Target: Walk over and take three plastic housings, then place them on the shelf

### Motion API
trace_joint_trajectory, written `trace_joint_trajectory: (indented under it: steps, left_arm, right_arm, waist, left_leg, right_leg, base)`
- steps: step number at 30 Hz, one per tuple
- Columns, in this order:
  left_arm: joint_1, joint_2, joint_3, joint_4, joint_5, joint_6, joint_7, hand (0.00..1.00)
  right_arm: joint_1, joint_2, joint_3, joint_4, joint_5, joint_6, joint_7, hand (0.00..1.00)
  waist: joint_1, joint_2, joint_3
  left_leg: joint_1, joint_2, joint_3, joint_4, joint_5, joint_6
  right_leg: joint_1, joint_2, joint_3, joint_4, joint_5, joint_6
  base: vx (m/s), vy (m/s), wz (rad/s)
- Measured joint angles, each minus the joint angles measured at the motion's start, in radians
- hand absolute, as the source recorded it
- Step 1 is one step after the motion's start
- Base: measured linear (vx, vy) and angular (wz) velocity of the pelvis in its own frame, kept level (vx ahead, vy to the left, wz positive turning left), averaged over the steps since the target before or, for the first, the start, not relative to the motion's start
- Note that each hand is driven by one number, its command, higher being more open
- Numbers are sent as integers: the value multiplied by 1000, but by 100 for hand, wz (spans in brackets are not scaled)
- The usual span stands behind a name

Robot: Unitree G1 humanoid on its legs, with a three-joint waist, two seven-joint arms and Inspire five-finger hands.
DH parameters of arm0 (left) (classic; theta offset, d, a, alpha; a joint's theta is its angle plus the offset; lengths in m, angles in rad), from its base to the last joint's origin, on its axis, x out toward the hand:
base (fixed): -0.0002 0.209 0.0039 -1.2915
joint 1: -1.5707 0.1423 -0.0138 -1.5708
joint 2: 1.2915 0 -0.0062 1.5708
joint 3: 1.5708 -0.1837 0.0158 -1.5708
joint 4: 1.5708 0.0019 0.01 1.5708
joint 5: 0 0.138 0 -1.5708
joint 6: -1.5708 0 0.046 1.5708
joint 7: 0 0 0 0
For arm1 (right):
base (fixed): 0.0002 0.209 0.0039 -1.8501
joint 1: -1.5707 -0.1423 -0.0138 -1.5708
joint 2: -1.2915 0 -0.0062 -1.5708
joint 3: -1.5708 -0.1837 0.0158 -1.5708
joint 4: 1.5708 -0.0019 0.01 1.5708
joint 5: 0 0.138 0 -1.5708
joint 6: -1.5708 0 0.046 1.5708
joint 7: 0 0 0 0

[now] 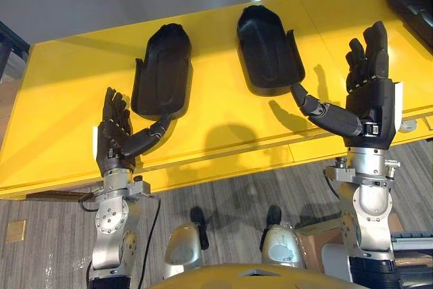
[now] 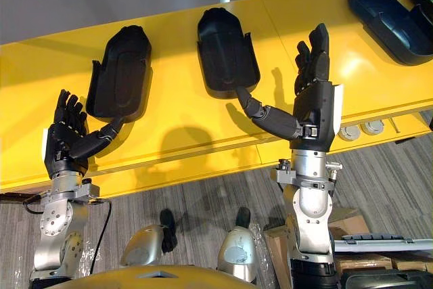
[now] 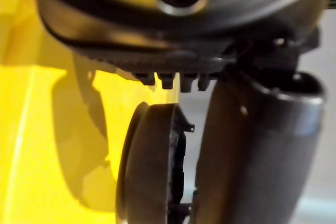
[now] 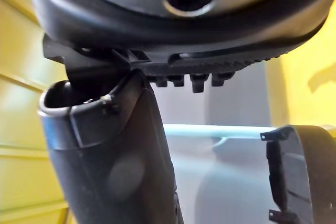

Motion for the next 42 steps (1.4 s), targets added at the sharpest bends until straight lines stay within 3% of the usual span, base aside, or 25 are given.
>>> trace_joint_trajectory:
  steps: [19, 34, 42]
  left_arm:
    - [-10, 34, -1, 38, -83, 1, -149, 100]
    - [-1, 59, -15, 37, -119, 11, -223, 100]
    - [15, 68, -30, 18, -123, 18, -245, 100]
  right_arm:
    - [2, 0, -3, -2, -1, 1, 2, 100]
    - [6, 0, 0, -2, -2, 8, 2, 100]
    - [6, 0, 20, -2, -3, 8, 4, 100]
  waist:
    - [7, -3, 5]
    - [20, -4, 4]
    - [20, -18, 0]
  left_leg:
    - [35, -22, 9, -26, -3, 1]
    - [51, -30, 11, -47, 1, 2]
    - [56, -44, 7, -57, 4, 8]
  right_leg:
    - [24, -22, -1, -1, -3, 9]
    - [46, -28, -11, -18, 0, 14]
    - [58, -39, -14, -33, 7, 23]
  base:
    - [0, 0, 0]
    - [0, 0, 0]
    - [2, 11, 2]
